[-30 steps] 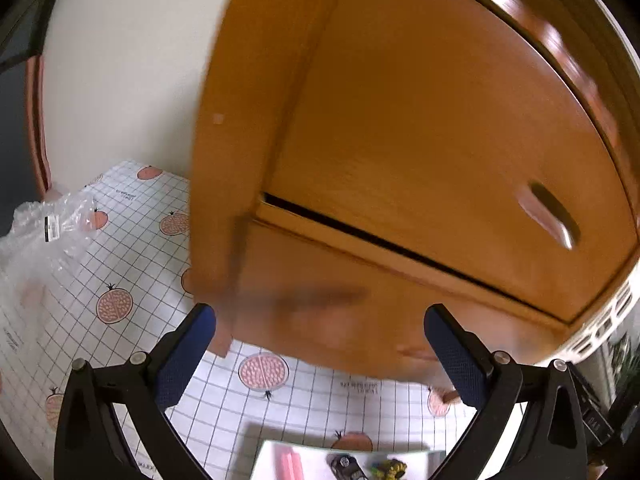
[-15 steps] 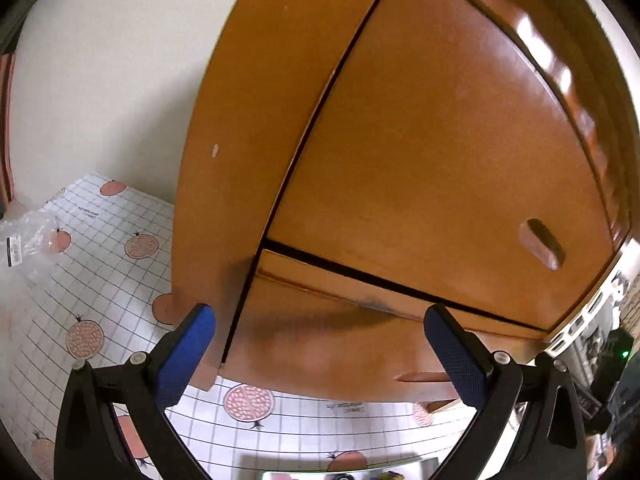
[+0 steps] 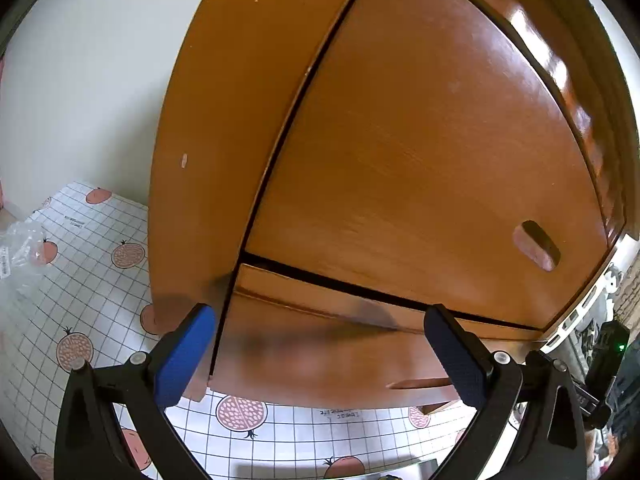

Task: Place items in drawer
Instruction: 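Move both tools up to the lower drawer front of the nightstand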

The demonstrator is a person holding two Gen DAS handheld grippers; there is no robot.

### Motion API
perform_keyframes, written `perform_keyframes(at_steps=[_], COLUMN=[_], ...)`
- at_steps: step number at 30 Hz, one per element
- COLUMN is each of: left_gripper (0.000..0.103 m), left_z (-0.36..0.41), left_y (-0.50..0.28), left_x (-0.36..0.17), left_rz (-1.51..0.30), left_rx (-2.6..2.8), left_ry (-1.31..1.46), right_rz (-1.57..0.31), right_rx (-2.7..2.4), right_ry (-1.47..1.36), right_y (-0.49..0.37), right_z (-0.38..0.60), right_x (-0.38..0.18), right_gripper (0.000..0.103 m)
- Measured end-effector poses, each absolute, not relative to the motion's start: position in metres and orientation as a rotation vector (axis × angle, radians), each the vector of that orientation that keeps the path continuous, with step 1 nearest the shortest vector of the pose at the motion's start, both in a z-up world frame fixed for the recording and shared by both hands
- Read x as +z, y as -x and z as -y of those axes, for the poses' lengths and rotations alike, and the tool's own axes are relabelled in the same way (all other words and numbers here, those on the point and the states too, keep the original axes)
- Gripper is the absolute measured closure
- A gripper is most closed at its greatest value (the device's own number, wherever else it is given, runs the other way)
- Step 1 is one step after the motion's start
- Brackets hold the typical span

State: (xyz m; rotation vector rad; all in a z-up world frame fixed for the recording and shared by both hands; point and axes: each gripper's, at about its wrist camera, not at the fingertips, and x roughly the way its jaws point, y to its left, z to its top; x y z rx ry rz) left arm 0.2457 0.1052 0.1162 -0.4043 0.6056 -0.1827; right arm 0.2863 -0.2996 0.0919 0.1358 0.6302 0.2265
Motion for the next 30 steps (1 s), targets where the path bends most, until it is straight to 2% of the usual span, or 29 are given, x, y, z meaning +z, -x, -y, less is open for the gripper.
perform_keyframes(at_steps=[10,30], left_gripper=[0.0,0.0], left_z=[-0.103,-0.091], left_y=[-0.26,-0.247], left_x=[0.102,0.105], left_rz=[-0.624,-0.627], left_rx=[-0.178,-0.197], left_ry=[0.445,0.37], right_rz=[-0.629,-0.623], right_rx=[0.228,0.251], right_ry=[-0.135,-0.139], right_y=[-0.281,-0.277], right_z=[0.292,0.285], right_x=[0.098,0.092], right_gripper=[0.0,0.0])
